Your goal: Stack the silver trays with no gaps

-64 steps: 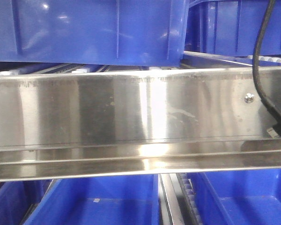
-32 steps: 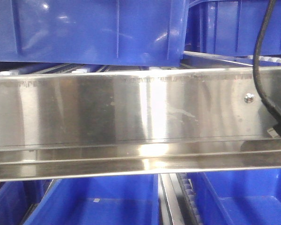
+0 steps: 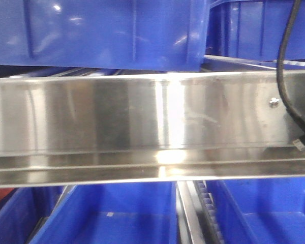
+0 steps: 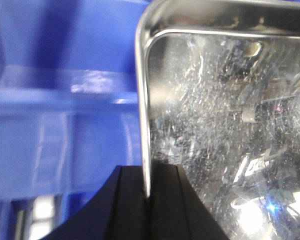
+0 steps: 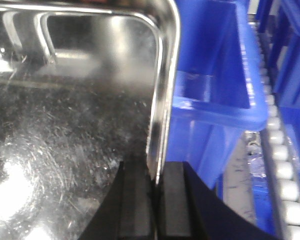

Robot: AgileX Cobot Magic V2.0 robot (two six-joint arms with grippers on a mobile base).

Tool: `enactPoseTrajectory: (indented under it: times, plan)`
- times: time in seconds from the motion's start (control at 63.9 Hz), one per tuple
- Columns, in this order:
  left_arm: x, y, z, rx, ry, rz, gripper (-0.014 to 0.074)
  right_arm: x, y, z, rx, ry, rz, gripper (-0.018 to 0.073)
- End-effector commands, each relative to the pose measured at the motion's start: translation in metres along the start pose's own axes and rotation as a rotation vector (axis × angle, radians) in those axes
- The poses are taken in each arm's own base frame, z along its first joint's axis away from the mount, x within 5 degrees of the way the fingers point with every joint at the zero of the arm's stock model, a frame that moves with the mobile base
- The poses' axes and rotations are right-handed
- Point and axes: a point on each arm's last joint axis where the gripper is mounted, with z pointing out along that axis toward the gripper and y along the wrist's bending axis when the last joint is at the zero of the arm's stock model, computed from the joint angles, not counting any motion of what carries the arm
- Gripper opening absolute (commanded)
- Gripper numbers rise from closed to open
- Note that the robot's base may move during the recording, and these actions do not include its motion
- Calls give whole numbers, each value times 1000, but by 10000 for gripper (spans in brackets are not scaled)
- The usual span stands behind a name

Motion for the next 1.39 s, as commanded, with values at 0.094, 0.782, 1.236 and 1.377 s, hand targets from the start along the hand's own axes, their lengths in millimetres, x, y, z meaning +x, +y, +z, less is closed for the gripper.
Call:
enactPoseTrajectory:
  times: [0.094,0.782,1.236,1.377]
  plan:
    - [-9,-4,-6,21,-64,2,-17,-6,0,-5,-8,-46,-32,-75]
    - [-9,-4,-6,22,-66,2,-17,-6,0,-5,-8,-46,-32,-75]
    - [-9,-4,-6,22,-66,2,-17,-6,0,-5,-8,-46,-32,-75]
    - [-9,-4,-6,22,-66,2,-17,-6,0,-5,-8,-46,-32,-75]
